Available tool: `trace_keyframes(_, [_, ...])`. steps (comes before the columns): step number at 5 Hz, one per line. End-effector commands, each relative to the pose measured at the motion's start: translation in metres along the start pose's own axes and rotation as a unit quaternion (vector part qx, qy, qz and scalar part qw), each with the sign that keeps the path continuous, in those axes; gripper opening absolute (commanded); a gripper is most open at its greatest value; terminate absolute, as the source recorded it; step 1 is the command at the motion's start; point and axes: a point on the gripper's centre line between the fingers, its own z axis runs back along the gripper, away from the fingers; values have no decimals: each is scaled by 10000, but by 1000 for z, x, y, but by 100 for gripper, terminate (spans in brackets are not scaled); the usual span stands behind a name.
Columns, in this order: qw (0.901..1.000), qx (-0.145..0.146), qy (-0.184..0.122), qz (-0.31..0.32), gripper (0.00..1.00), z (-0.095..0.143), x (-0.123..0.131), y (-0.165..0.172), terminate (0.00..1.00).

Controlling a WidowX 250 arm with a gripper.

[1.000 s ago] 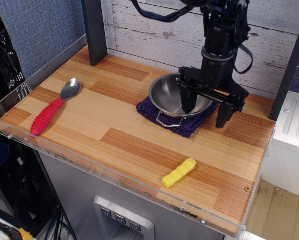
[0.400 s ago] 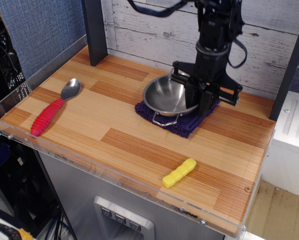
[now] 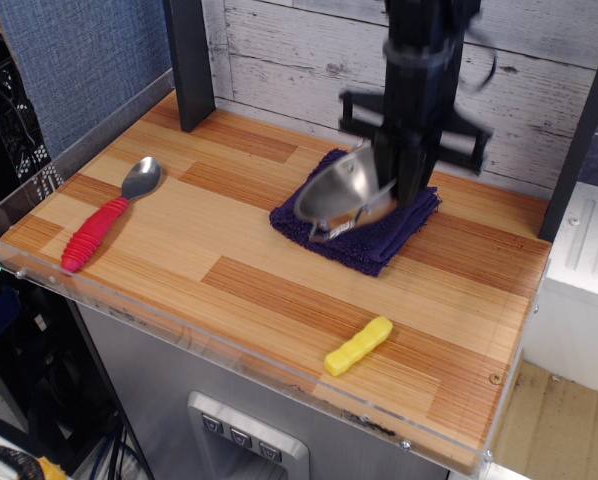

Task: Move the bowl bottom left between spoon and stick

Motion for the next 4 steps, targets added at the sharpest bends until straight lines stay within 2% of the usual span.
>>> trace_keyframes(1, [9992,-112,-288,273,0,102,-72,38,0])
trace_keyframes(2, [9991,184,219,315,0,86,-118,70,0])
trace_keyframes(3, [9982,249,427,334,0,56,-143,97,0])
trace_keyframes(4, [9980,308,478,279,0,20,-142,119,0])
